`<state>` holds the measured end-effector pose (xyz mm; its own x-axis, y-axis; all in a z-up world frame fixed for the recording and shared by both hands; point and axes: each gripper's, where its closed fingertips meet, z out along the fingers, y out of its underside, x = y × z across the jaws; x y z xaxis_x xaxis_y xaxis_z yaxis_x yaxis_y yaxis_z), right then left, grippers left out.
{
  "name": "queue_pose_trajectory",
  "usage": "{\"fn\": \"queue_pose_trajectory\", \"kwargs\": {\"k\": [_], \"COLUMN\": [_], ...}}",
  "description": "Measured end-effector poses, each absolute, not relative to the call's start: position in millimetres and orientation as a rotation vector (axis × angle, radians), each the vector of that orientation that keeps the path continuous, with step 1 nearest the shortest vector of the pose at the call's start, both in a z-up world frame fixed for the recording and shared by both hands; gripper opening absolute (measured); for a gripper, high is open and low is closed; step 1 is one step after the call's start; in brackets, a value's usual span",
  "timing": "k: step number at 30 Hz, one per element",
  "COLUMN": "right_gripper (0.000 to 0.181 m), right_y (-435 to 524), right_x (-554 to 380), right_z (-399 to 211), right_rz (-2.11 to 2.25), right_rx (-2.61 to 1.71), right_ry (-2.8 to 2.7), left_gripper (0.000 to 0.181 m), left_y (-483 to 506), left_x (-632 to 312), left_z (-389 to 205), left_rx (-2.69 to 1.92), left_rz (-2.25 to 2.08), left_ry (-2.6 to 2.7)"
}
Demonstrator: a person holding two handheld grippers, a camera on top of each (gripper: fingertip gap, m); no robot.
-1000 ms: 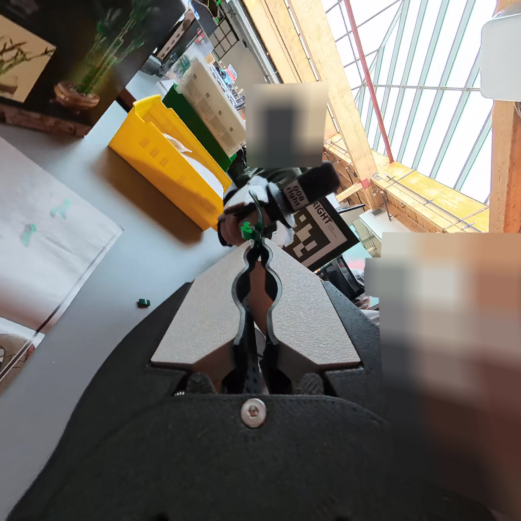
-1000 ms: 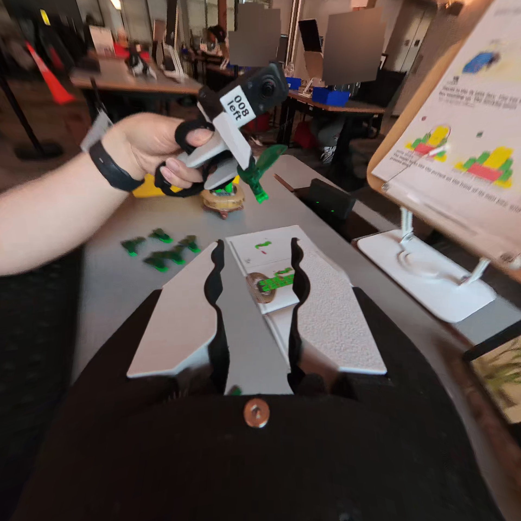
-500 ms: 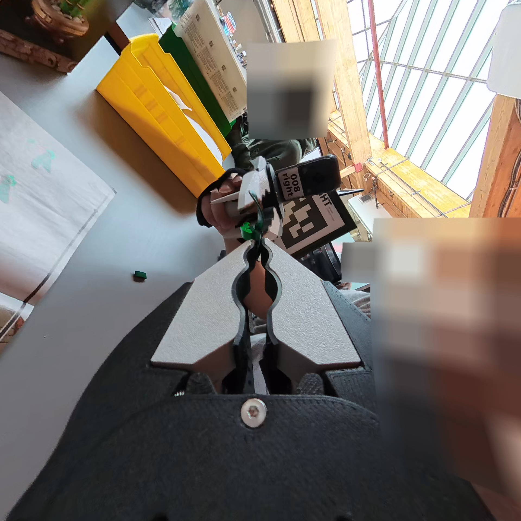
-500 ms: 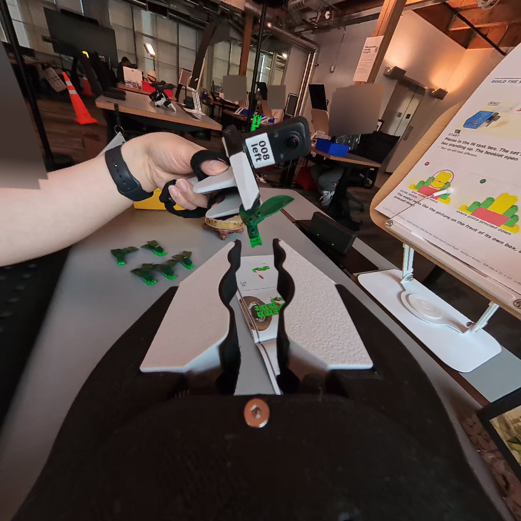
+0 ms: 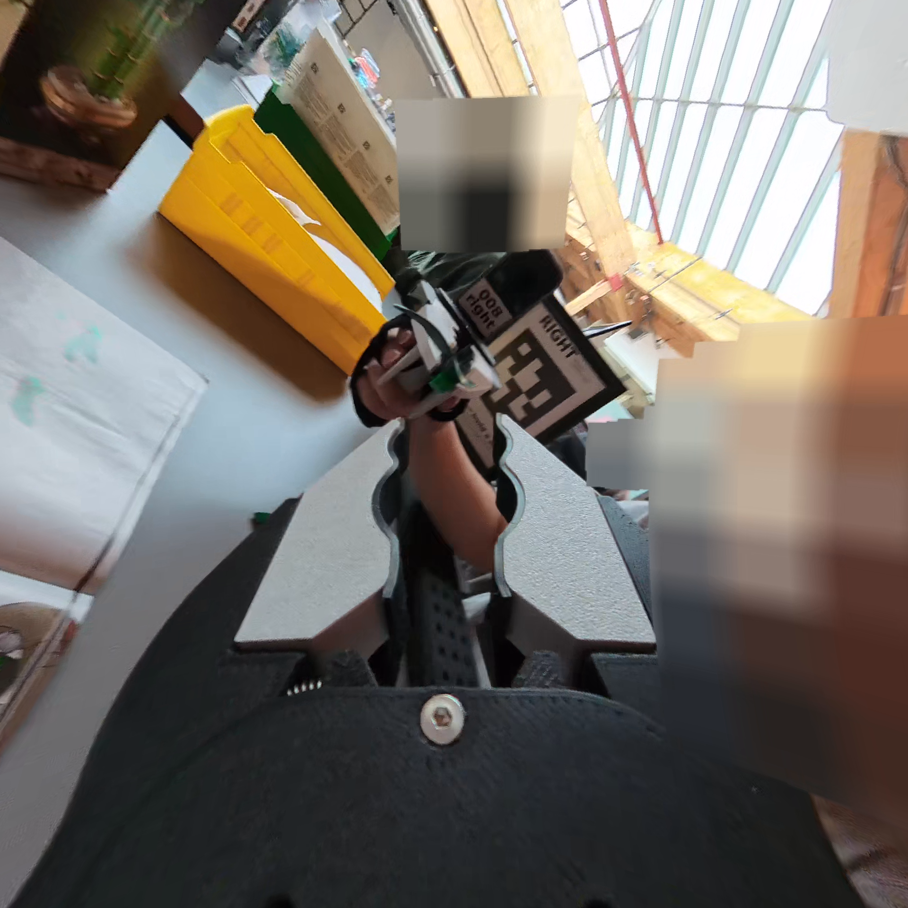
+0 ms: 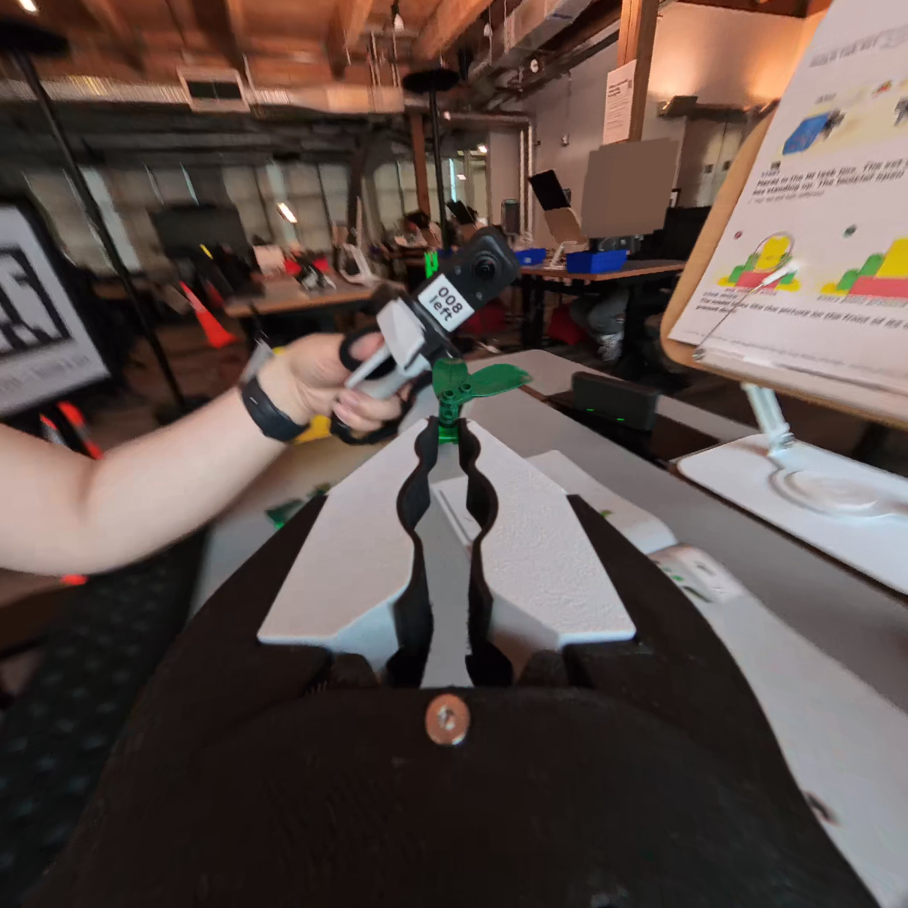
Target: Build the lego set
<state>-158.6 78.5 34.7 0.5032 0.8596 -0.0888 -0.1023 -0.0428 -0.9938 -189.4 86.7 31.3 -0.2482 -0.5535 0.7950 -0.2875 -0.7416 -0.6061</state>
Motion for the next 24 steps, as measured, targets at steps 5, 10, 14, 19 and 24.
{"fn": "queue_pose_trajectory", "kwargs": {"k": [5,10,14,19,24], "right_gripper": [0.005,0.006,0.005,0.005,0.006], "right_y": [76.0,78.2,78.0,77.0,75.7], "right_x": [-146.9,-143.4,-145.0,-146.4,-145.6], "right_z": [51.6,51.2,49.3,47.8,49.0], "right_rz": [1.24,1.309,1.322,1.316,1.305], "right_rx": [-1.349,-1.346,-1.352,-1.362,-1.359], "right_ry": [-0.537,-0.488,-0.493,-0.511,-0.52], "left_gripper": [0.023,0.022,0.013,0.008,0.007], "left_y": [90.6,73.8,72.1,68.9,67.5], "left_x": [-172.5,-149.7,-140.6,-140.4,-140.0], "left_z": [46.6,47.5,41.5,42.6,44.1], "left_rx": [-1.519,-1.38,-1.362,-1.328,-1.318], "left_rz": [-1.963,-1.873,-1.813,-1.841,-1.872], "left_ry": [1.054,1.13,1.13,1.134,1.126]}}
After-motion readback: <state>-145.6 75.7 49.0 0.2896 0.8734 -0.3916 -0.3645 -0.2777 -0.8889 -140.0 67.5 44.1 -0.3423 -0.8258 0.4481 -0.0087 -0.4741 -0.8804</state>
